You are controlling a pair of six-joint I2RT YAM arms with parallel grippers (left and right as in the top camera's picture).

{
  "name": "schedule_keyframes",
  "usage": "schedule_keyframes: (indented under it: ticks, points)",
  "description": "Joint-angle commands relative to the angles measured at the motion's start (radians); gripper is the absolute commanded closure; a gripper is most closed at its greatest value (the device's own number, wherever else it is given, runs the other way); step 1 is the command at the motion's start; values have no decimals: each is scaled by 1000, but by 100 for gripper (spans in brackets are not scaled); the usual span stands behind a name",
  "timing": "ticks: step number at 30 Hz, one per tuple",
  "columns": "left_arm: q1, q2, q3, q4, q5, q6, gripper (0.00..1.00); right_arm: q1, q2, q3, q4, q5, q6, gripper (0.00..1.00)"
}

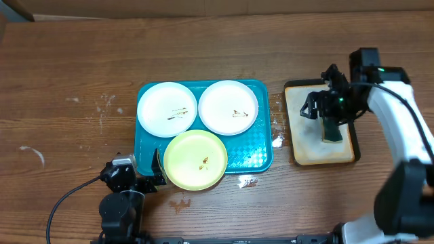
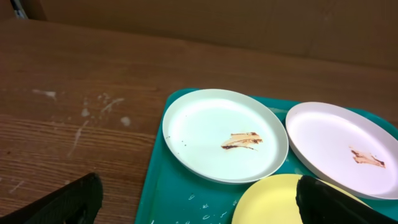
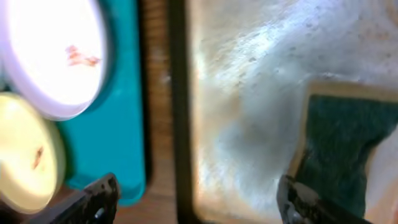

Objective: Clean dirty plates on tray and stack at the side

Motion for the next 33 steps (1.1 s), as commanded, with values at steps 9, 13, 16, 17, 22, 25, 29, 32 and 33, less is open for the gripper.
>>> schedule_keyframes:
  ticks: [9, 13, 16, 17, 22, 25, 29, 32, 33]
  points:
    - [5, -7, -9, 2, -2, 0, 0, -3, -70, 10, -144, 60, -22, 18]
    - [5, -7, -9, 2, -2, 0, 0, -3, -70, 10, -158, 274, 150, 20]
    - [5, -7, -9, 2, -2, 0, 0, -3, -70, 10, -150, 351, 192, 20]
    - [5, -7, -9, 2, -2, 0, 0, -3, -68, 10, -146, 351, 192, 20]
    - [5, -7, -9, 2, -2, 0, 0, -3, -47, 7, -126, 338, 164, 17]
    - [5, -7, -9, 2, -2, 0, 0, -3, 2, -6, -118, 309, 140, 18]
    - [5, -7, -9, 2, -2, 0, 0, -3, 90, -6, -106, 294, 126, 21]
    - [5, -7, -9, 2, -2, 0, 0, -4, 141, -6, -86, 295, 120, 21]
    - [5, -6, -9, 2, -2, 0, 0, -4, 154, -6, -78, 295, 119, 21]
